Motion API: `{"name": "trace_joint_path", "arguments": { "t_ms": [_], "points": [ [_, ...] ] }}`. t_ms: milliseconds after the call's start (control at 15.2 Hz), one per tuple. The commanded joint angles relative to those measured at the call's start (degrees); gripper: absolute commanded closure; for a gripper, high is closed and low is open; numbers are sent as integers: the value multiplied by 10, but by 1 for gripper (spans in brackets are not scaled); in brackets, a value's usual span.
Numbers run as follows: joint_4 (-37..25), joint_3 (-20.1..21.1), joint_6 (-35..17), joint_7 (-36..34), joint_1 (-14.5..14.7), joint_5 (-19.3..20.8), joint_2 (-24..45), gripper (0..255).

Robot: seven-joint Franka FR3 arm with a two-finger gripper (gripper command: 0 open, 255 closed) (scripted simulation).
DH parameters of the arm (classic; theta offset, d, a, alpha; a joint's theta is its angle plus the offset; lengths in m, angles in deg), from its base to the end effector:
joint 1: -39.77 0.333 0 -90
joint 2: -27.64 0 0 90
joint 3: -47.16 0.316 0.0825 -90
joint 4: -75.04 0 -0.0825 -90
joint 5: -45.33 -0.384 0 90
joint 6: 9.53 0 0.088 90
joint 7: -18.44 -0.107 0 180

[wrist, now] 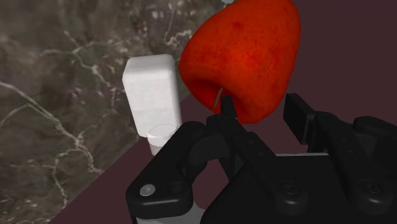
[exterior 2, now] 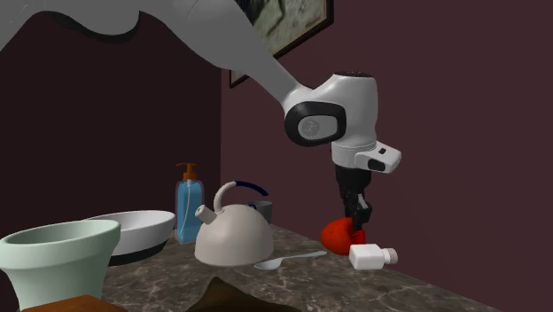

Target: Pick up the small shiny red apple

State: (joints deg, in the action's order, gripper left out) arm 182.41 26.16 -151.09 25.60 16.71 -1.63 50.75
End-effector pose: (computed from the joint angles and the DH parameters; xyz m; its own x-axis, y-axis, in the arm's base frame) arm 0.4795 -0.4421 0.3321 0.3277 -0.9311 0.1604 -0.8158 -0.3645 -0.4491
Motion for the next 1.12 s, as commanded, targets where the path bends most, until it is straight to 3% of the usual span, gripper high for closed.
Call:
{"name": "trace_joint_path", "arguments": {
  "t_ms": [0, 198, 1056],
  "points": [
    [0, 0, 0, 0, 0, 0, 1, 255],
    [0, 0, 0, 0, 0, 0, 1, 255],
    [-23, -28, 58, -69, 17, 69, -51, 255]
  ]
}}
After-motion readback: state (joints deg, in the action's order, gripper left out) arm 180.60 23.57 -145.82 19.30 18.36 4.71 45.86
